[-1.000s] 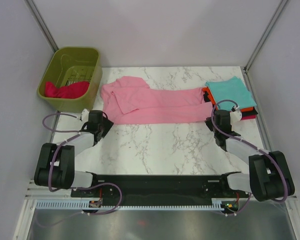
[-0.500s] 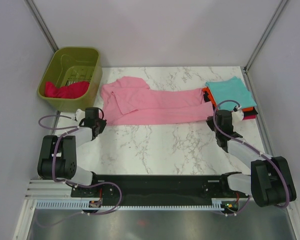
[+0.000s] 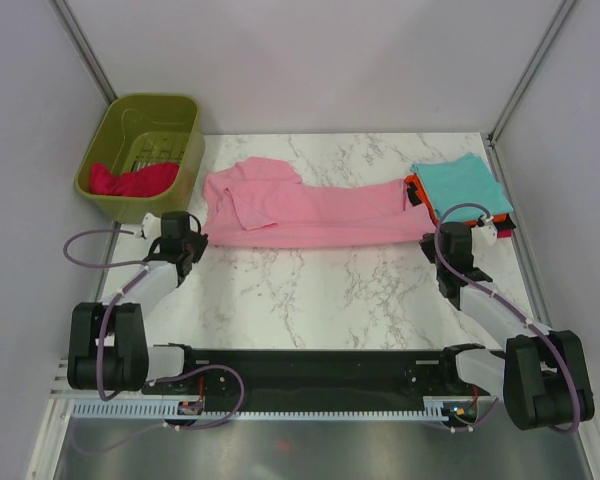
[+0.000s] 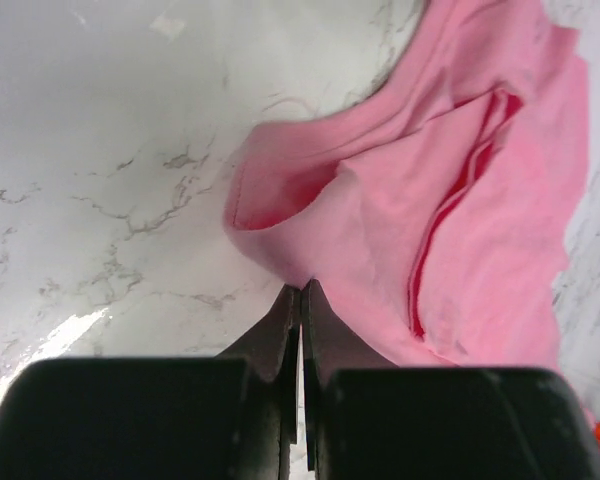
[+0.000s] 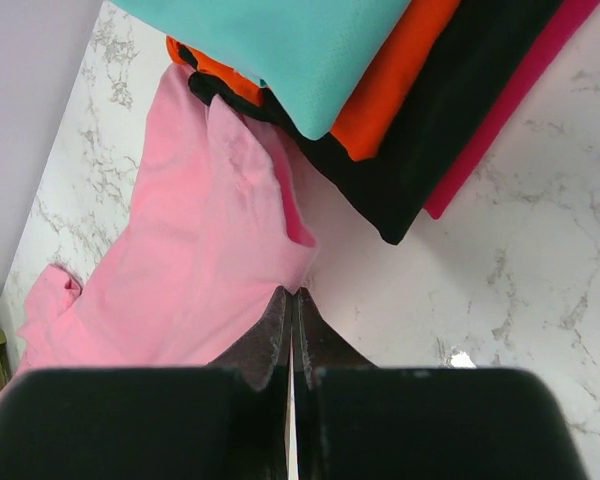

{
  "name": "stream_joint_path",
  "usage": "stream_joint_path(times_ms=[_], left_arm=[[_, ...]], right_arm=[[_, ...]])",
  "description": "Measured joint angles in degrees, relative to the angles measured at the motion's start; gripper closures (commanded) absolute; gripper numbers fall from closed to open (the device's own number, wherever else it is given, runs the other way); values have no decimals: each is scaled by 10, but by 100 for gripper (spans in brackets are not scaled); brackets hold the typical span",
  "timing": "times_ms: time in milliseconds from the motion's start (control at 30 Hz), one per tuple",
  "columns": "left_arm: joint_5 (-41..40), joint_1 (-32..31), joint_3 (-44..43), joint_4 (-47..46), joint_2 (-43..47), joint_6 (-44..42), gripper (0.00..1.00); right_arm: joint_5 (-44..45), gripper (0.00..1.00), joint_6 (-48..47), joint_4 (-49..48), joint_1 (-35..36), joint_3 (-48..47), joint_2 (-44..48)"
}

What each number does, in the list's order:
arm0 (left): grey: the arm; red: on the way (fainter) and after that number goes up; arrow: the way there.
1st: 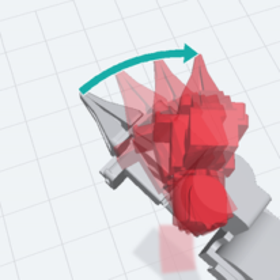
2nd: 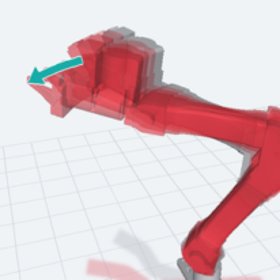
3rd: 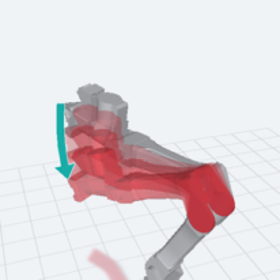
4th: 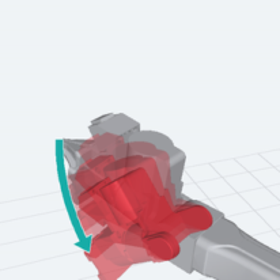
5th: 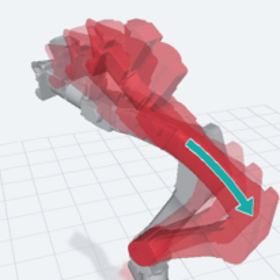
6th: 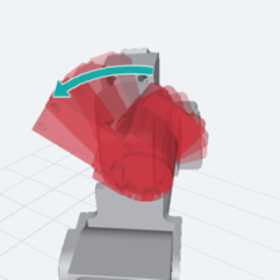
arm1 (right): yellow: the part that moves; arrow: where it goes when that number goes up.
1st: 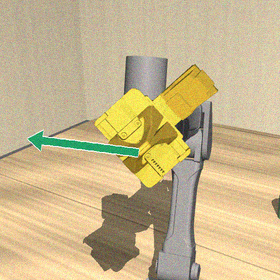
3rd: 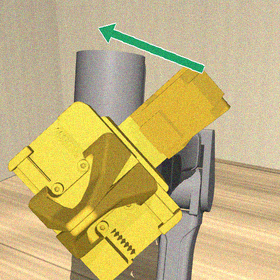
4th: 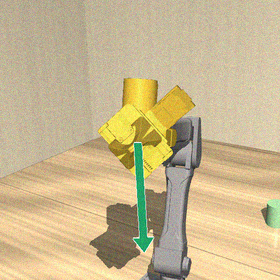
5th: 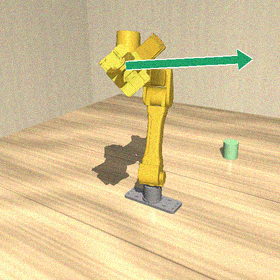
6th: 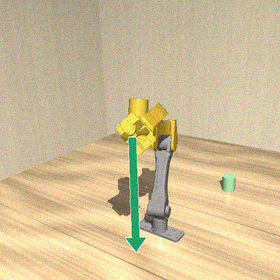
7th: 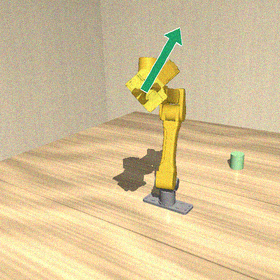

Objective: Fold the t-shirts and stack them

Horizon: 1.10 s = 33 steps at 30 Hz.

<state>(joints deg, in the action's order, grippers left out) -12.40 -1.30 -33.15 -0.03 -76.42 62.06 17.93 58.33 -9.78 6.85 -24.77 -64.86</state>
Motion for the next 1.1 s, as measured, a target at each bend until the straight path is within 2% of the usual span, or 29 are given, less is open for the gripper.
stream_joint_path(times_ms=[267, 467, 667, 800, 867, 967, 1100], left_arm=[[1, -2, -2, 28, 82, -22, 98], [6, -4, -56, 139, 99, -31, 98], [14, -4, -112, 240, 234, -32, 98], [21, -4, -186, 296, 366, -40, 98], [21, -4, -251, 335, 416, -51, 98], [21, -4, -346, 379, 450, -62, 98], [25, -4, -459, 424, 444, -71, 98]], right_arm=[[-2, 100, -23, 28, -3, -7, 11], [2, 100, -56, 111, -3, -77, 16], [2, 100, -100, 201, -3, -160, 118], [-1, 100, -119, 251, -3, -205, 208], [-3, 100, -127, 279, -3, -231, 256], [-6, 100, -134, 318, -3, -283, 311], [-3, 100, -140, 349, -3, -364, 333]])
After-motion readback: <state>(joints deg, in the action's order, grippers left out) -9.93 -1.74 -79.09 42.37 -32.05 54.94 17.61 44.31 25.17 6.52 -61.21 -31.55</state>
